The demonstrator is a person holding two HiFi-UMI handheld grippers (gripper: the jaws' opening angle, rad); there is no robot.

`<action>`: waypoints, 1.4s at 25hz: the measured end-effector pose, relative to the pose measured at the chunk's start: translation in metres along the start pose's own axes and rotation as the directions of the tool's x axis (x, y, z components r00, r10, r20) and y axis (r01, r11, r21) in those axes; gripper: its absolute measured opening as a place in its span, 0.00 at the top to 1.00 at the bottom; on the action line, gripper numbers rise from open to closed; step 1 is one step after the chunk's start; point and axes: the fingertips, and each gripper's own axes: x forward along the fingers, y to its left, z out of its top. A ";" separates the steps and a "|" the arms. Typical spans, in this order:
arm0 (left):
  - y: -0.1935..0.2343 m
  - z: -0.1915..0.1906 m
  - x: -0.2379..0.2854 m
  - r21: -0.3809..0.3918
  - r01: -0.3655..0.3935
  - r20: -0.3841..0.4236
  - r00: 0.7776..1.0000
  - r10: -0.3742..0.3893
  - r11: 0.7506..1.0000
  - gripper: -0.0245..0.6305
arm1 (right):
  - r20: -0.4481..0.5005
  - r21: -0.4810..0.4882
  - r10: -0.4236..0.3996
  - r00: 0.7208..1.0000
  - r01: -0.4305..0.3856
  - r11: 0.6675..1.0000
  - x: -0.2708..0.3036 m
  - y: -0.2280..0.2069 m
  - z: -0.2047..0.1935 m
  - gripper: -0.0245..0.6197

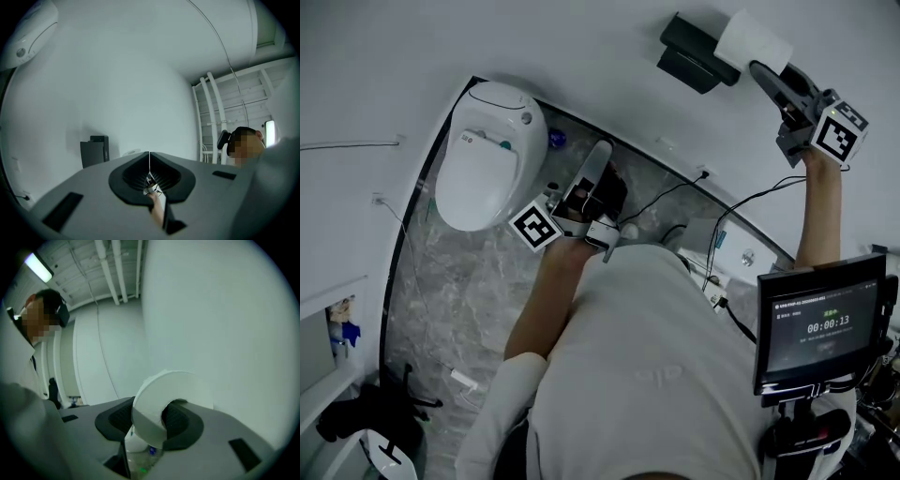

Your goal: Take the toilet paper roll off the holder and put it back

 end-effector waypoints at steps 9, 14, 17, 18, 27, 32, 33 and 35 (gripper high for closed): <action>-0.001 0.006 -0.004 0.015 0.005 0.041 0.999 -0.005 1.000 0.96 | -0.423 -0.338 -0.116 0.899 -0.038 0.940 0.044 -0.022 -0.025 0.69; -0.001 0.005 -0.006 0.025 0.014 0.066 0.998 -0.016 1.000 0.96 | -0.568 -0.435 -0.194 0.800 -0.091 0.896 0.052 -0.037 -0.034 0.69; 0.000 0.005 -0.007 0.028 0.016 0.075 0.997 -0.018 0.999 0.96 | -0.649 -0.466 -0.226 0.727 -0.144 0.873 0.055 -0.043 -0.043 0.69; 0.000 0.006 -0.008 0.029 0.015 0.079 0.997 -0.018 0.999 0.96 | -0.673 -0.475 -0.236 0.701 -0.165 0.864 0.056 -0.045 -0.046 0.69; -0.002 0.010 -0.015 0.042 0.013 0.122 0.992 -0.018 0.999 0.96 | -0.795 -0.520 -0.319 0.516 -0.308 0.796 0.060 -0.058 -0.066 0.69; -0.003 0.012 -0.019 0.050 0.009 0.141 0.990 -0.016 0.999 0.96 | -0.830 -0.518 -0.344 0.440 -0.377 0.768 0.059 -0.060 -0.072 0.69; -0.003 0.012 -0.020 0.050 0.008 0.143 0.990 -0.015 0.999 0.96 | -0.835 -0.515 -0.345 0.428 -0.388 0.765 0.060 -0.060 -0.072 0.69; -0.003 0.012 -0.020 0.051 0.007 0.146 0.989 -0.014 0.999 0.96 | -0.846 -0.506 -0.346 0.406 -0.406 0.761 0.061 -0.059 -0.071 0.69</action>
